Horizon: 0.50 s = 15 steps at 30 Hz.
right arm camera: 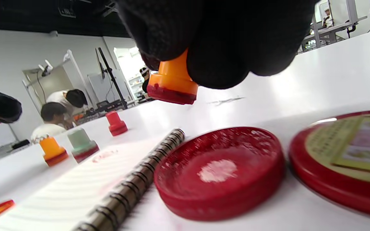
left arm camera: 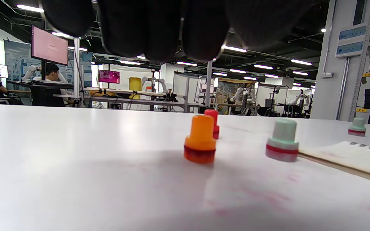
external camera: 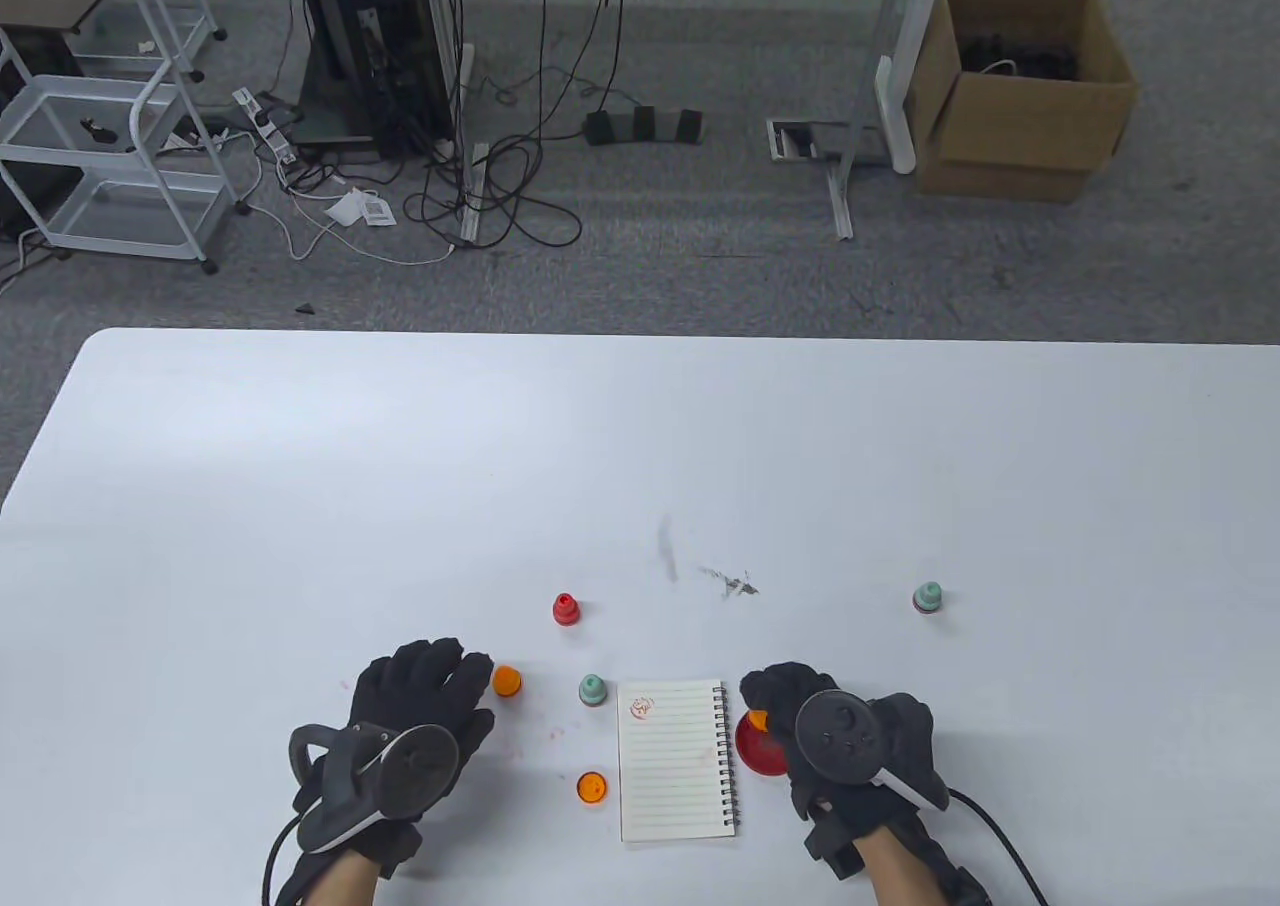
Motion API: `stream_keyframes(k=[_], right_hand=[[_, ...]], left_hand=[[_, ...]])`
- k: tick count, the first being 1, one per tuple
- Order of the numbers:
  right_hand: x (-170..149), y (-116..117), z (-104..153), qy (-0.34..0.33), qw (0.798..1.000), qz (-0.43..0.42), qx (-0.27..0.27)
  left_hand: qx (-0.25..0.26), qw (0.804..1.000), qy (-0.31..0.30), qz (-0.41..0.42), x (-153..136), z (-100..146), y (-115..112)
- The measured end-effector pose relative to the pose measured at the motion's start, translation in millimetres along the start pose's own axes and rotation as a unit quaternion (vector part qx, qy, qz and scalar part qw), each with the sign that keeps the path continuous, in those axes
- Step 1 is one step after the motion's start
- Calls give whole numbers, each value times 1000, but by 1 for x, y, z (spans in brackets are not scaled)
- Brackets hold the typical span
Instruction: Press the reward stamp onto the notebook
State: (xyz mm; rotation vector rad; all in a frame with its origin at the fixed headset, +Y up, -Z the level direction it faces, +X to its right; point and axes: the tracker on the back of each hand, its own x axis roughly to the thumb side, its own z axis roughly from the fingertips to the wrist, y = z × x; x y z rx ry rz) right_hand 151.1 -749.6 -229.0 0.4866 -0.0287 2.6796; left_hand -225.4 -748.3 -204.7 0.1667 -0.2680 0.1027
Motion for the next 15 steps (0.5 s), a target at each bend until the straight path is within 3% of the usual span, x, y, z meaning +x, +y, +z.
stream_keyframes(k=[4, 15], right_hand=[[12, -3, -8, -20, 1000, -12, -2], [54, 3, -41, -59, 996, 56, 28]], left_hand=[[9, 1000, 2, 5, -1, 2, 3], [20, 1000, 4, 13, -4, 3, 7]])
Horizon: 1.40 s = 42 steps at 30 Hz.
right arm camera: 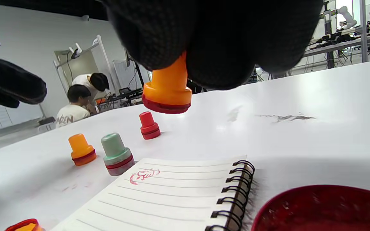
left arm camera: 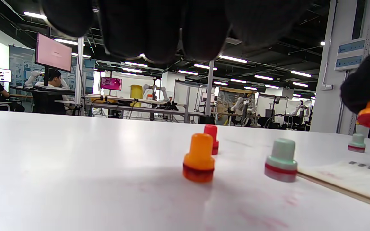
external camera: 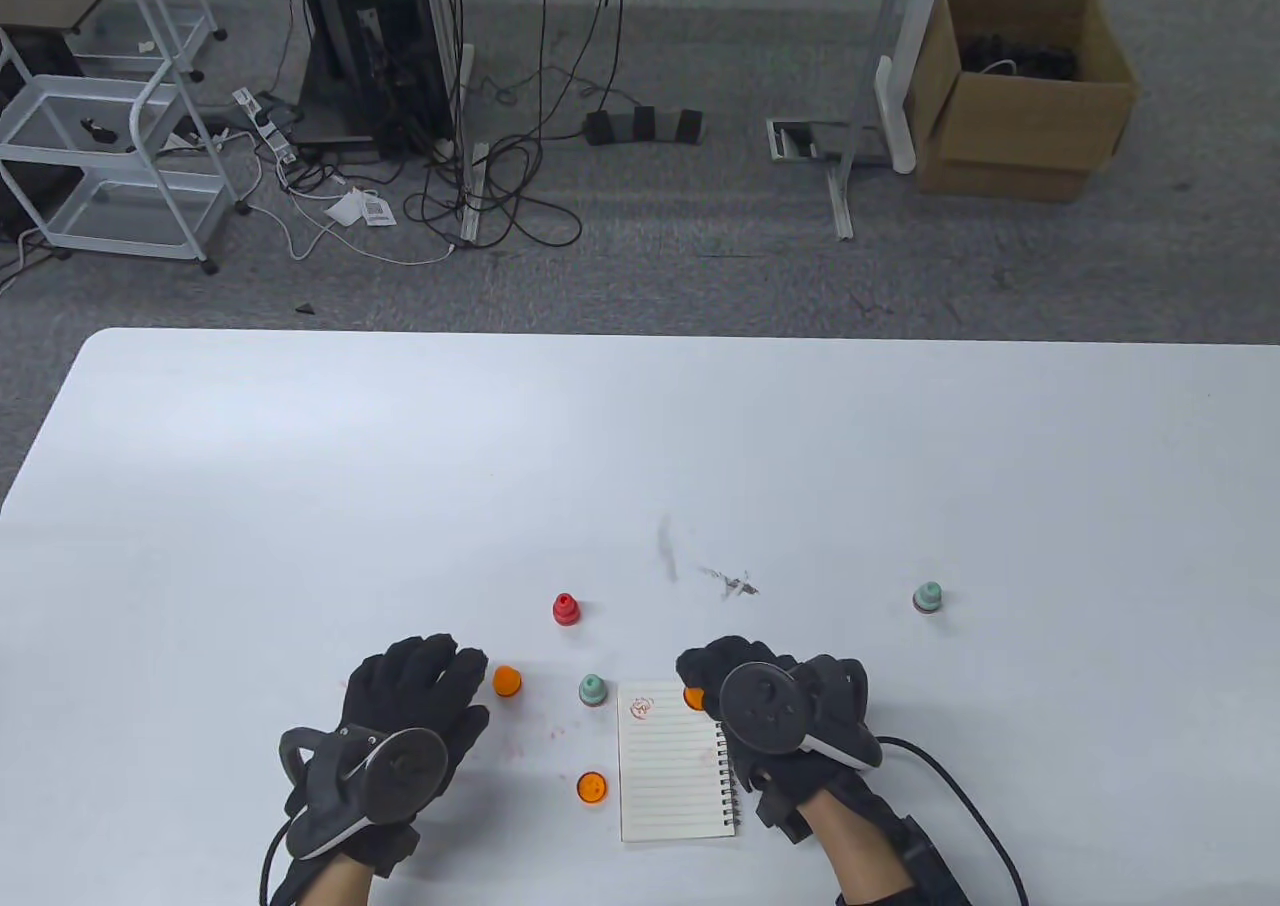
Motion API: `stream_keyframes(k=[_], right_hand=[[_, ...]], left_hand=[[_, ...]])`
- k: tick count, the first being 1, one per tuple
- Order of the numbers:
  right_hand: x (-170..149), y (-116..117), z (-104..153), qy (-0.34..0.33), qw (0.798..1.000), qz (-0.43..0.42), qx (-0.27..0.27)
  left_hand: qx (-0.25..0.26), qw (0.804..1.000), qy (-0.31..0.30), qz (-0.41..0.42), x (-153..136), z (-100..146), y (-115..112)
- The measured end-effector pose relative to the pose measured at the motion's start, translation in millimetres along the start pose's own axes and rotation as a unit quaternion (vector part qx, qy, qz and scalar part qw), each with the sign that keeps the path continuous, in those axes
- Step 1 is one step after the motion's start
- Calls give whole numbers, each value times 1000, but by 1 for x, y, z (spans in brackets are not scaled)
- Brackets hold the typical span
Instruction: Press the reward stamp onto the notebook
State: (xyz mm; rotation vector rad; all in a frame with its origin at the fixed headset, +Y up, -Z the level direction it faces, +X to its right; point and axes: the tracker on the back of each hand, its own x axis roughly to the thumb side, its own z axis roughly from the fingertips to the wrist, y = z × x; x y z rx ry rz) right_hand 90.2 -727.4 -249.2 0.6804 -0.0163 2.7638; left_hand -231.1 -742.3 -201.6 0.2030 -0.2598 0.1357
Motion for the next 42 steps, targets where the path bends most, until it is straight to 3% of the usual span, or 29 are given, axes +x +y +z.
stream_keyframes(k=[7, 21, 30, 35, 42], right_hand=[[4, 17, -16, 1, 998, 39, 39], [1, 42, -24, 10, 995, 70, 73], [8, 42, -34, 17, 991, 90, 94], [8, 40, -49, 40, 984, 84, 150], [15, 40, -78, 57, 957, 122, 258]], left_hand=[[2, 1000, 2, 3, -1, 0, 1], [1, 1000, 1, 1, -1, 0, 4], [-8, 1000, -2, -4, 1, 0, 3], [-11, 1000, -2, -6, 1, -1, 4], [-3, 1000, 9, -7, -3, 3, 7]])
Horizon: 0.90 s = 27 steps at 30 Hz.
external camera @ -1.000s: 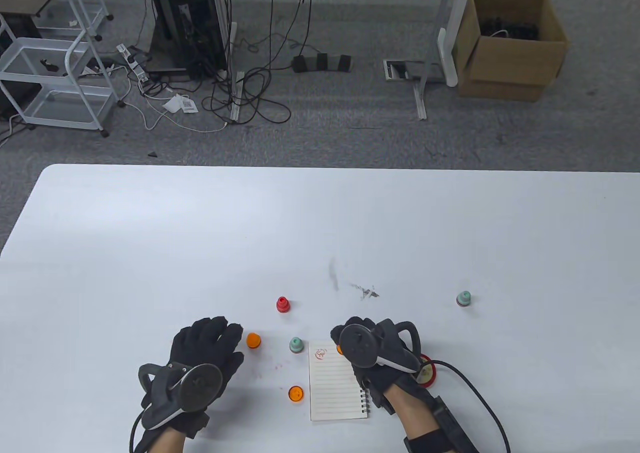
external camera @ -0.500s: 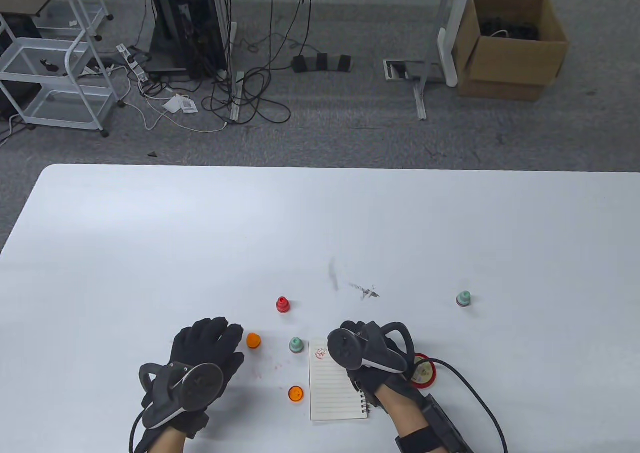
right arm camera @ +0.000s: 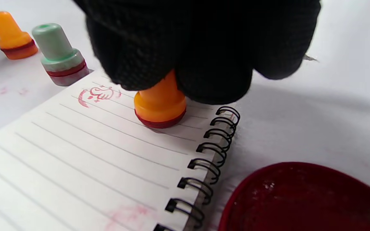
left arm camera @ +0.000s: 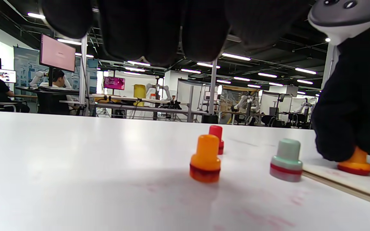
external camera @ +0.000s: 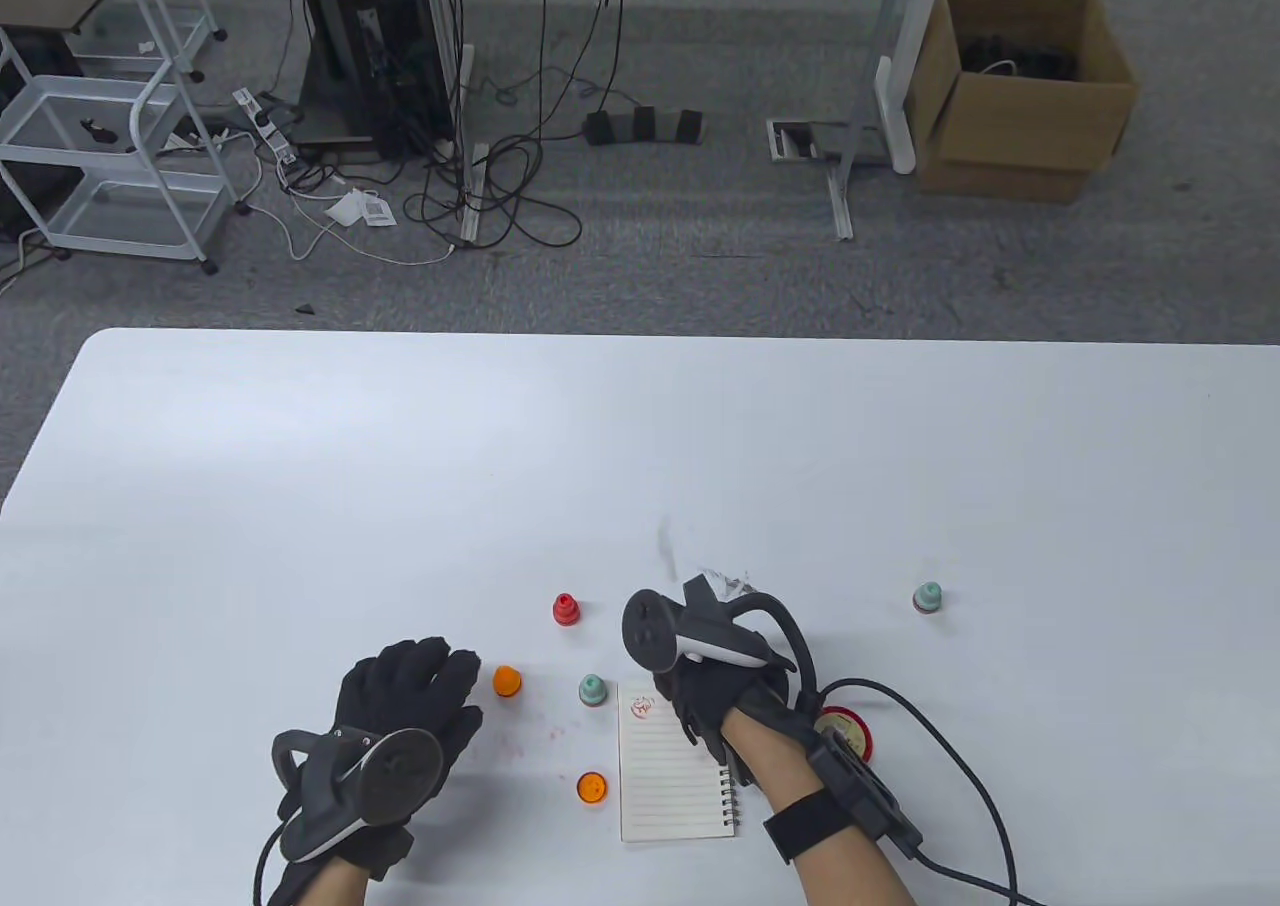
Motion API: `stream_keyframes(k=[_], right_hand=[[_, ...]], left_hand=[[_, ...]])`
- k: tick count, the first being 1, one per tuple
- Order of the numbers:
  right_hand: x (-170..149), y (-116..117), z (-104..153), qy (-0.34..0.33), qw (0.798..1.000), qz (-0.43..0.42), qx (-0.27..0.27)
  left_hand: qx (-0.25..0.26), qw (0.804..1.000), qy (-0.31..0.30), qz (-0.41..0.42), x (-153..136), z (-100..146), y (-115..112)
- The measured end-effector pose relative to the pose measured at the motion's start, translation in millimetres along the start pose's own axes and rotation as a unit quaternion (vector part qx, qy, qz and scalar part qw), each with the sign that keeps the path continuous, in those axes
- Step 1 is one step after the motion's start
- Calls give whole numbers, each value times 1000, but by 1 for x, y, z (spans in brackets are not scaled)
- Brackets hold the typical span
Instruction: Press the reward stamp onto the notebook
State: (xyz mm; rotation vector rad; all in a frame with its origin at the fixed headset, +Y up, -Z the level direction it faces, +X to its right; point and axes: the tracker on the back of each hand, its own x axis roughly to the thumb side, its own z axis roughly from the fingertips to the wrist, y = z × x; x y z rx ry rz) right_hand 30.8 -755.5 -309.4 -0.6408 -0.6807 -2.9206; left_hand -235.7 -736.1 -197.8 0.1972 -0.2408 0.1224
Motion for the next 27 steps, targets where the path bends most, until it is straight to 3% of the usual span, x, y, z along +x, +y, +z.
stream_keyframes(k=[27], right_hand=[[7, -7, -10, 20, 998, 35, 53]], left_hand=[[-20, 1000, -9, 4, 4, -4, -1]])
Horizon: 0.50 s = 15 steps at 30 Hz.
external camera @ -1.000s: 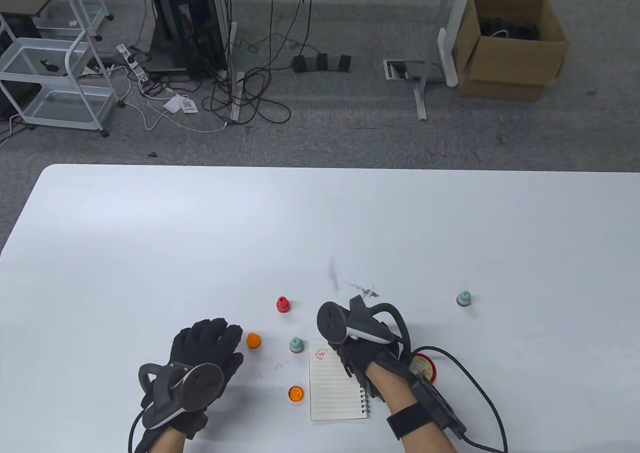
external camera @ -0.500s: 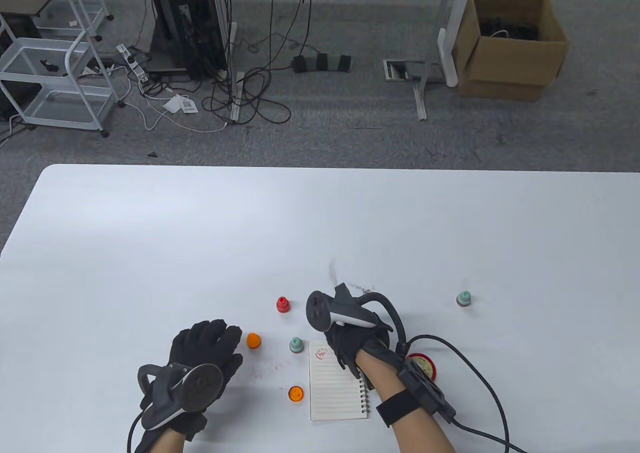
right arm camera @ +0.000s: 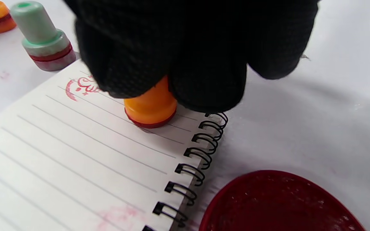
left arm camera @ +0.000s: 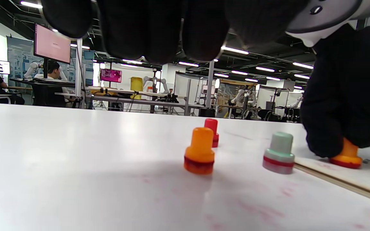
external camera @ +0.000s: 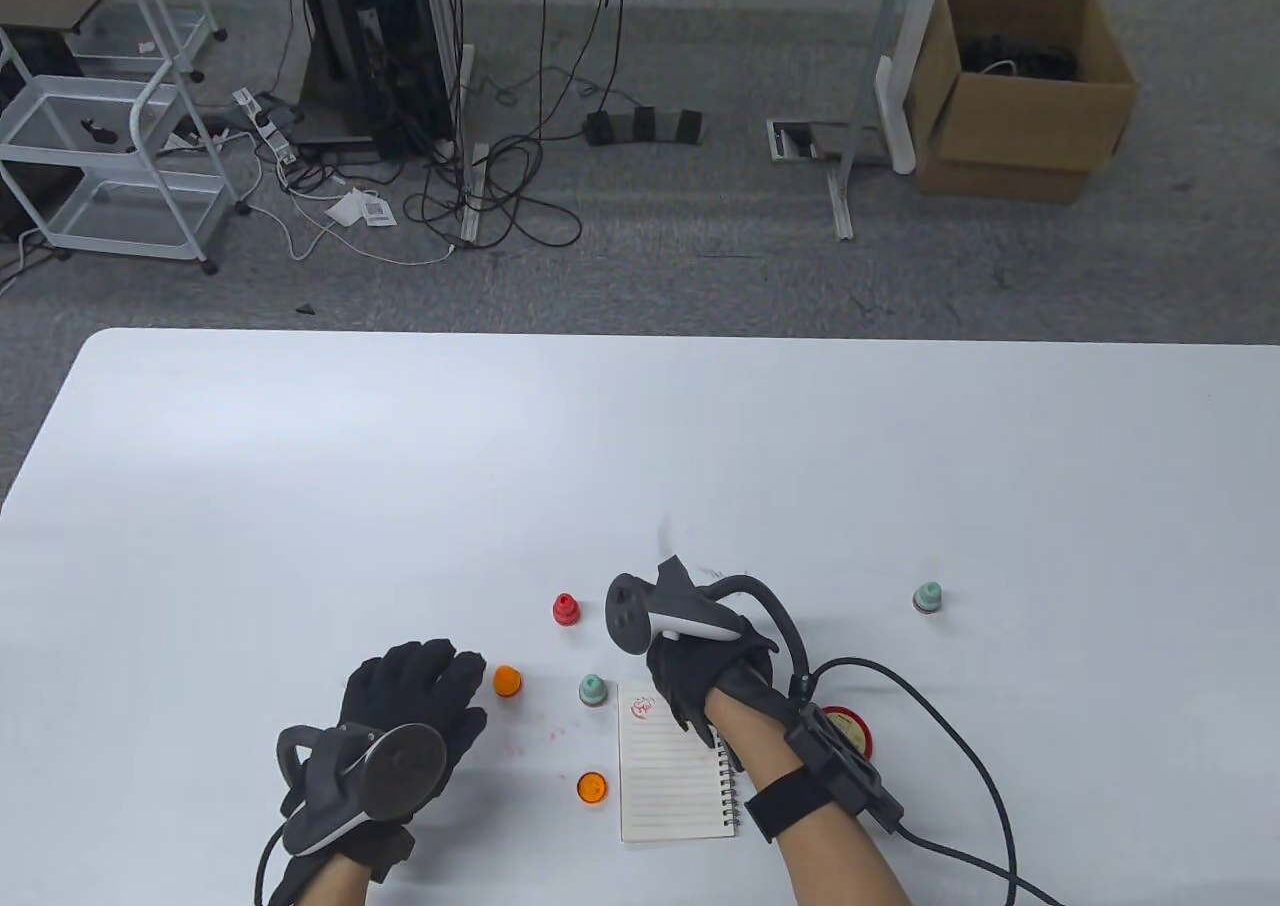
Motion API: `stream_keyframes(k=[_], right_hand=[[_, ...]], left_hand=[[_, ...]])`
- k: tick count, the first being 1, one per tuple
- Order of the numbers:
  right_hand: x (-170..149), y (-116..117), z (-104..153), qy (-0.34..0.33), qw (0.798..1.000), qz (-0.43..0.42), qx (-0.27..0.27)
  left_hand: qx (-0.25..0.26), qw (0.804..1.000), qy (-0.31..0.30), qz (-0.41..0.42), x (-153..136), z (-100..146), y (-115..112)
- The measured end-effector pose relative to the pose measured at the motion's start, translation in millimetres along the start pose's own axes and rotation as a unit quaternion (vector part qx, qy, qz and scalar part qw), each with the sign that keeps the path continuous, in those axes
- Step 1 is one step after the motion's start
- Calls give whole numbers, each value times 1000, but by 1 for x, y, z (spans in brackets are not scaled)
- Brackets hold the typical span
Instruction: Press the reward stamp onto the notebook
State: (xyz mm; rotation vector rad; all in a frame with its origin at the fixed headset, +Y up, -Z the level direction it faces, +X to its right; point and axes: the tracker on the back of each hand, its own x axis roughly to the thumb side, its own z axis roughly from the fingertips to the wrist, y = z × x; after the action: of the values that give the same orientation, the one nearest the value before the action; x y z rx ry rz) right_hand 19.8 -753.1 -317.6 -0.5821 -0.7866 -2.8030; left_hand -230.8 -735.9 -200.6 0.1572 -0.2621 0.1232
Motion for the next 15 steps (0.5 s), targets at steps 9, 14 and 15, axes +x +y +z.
stream_keyframes(k=[9, 14, 15], right_hand=[[8, 8, 17, -19, 997, 43, -64], [2, 23, 33, -50, 990, 19, -129], [-1, 25, 36, -53, 987, 22, -148]], left_hand=[[-5, 1000, -2, -3, 1, 0, 0], [-7, 1000, -7, -7, 4, 0, 0], [-7, 1000, -8, -6, 4, 0, 0]])
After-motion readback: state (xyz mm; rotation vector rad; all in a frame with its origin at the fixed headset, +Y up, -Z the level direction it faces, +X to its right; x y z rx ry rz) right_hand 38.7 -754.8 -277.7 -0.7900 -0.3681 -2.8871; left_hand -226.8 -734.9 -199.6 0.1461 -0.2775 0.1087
